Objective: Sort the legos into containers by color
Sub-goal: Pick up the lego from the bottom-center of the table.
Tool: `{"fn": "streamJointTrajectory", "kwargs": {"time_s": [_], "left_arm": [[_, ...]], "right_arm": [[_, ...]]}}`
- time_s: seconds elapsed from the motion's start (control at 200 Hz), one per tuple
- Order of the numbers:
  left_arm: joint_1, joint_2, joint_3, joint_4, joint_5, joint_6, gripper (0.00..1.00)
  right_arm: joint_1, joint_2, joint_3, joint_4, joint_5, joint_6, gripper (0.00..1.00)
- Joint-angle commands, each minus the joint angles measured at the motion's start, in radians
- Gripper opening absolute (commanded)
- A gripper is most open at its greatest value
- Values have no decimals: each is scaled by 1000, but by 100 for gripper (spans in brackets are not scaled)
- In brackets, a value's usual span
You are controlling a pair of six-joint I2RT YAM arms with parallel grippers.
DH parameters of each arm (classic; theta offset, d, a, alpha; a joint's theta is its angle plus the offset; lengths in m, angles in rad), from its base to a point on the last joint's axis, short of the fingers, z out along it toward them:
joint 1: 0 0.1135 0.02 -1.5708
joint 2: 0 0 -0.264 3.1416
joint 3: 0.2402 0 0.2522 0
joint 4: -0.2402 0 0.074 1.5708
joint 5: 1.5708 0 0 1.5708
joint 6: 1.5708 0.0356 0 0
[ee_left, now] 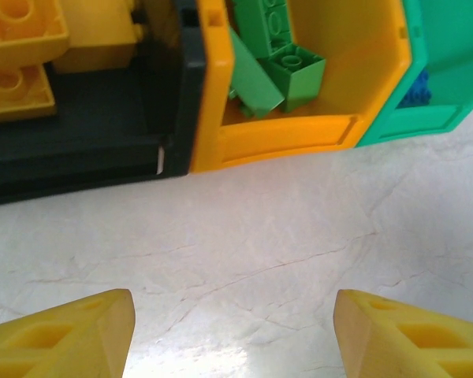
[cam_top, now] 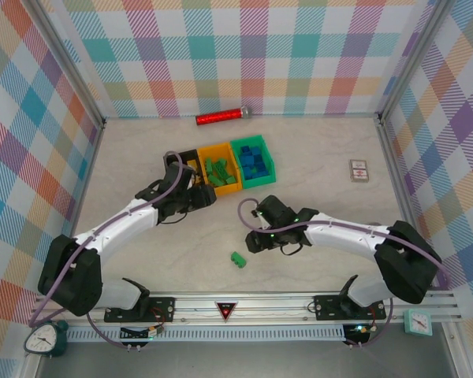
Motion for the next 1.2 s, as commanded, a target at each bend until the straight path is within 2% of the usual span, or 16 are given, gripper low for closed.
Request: {"fn": "streamJointTrajectory", "kwargs": {"time_s": [0.0, 0.175, 0.565, 0.69, 0.83, 0.98, 1.195], "left_arm": [[-8, -47, -45, 5, -33, -30, 67], [-8, -94, -98, -2, -49, -42, 67], [-8, -167, -174, -22, -76, -67, 67], [-9, -169, -182, -22, -76, -70, 66], [-9, -168, -187, -14, -76, -75, 67], [-11, -157, -191, -4, -72, -85, 67], [-21, -157, -212, 14, -74, -105, 66]], "right_arm": [[58, 38, 58, 8, -36, -75, 62], [132, 87, 114, -36, -21, -124, 62], [207, 226, 203, -97, 24, -160, 59], [218, 258, 218, -113, 57, -155, 52], [220, 263, 223, -116, 65, -153, 37], [221, 261, 226, -116, 72, -155, 31], [219, 265, 235, -94, 66, -143, 29]]}}
